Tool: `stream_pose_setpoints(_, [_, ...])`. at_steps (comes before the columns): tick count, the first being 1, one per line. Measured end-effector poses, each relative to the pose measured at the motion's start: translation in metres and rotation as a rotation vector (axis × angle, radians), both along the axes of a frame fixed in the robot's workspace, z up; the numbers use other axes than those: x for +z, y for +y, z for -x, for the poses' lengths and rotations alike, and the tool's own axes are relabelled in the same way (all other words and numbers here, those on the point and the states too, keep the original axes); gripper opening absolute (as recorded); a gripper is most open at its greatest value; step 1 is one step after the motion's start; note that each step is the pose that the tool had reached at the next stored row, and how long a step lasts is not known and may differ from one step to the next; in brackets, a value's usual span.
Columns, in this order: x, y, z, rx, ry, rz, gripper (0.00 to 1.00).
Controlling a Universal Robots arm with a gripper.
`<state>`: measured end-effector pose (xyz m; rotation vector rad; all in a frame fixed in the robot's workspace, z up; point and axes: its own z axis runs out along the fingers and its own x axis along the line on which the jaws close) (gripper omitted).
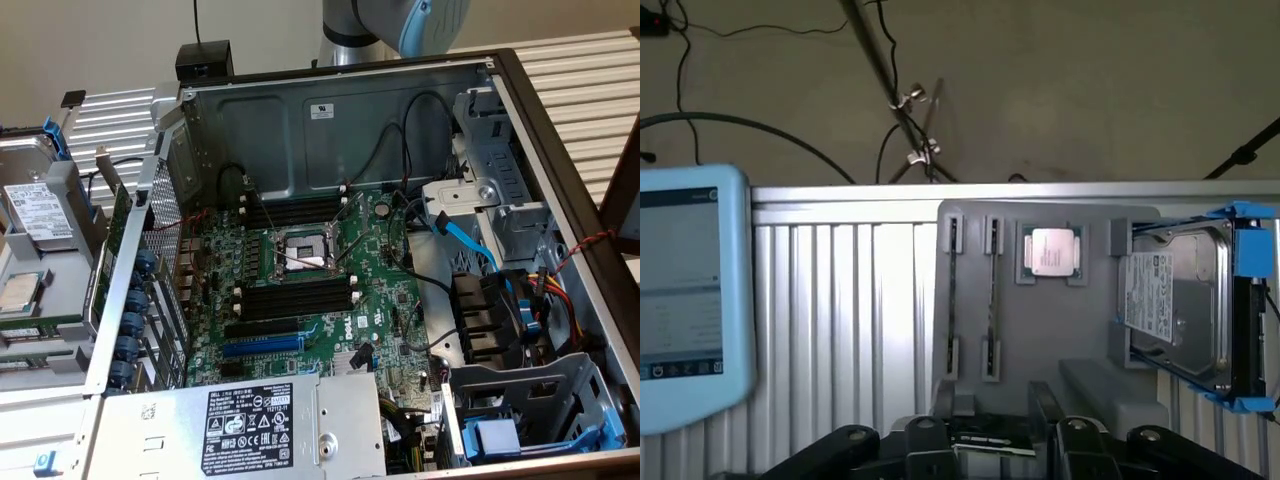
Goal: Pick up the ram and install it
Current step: 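Pick up the ram and move it above insertion slot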
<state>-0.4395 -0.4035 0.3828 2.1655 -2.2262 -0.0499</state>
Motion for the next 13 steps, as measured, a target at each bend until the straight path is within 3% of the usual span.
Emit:
stream_pose_setpoints(7, [-0.0126,-0.0008,0.012,0.001,-0.0001,0.0001,0.42])
stream_pose_setpoints(13, [-0.0235,-0.0067,0.012,0.001,0.0002,0.0002,0.42])
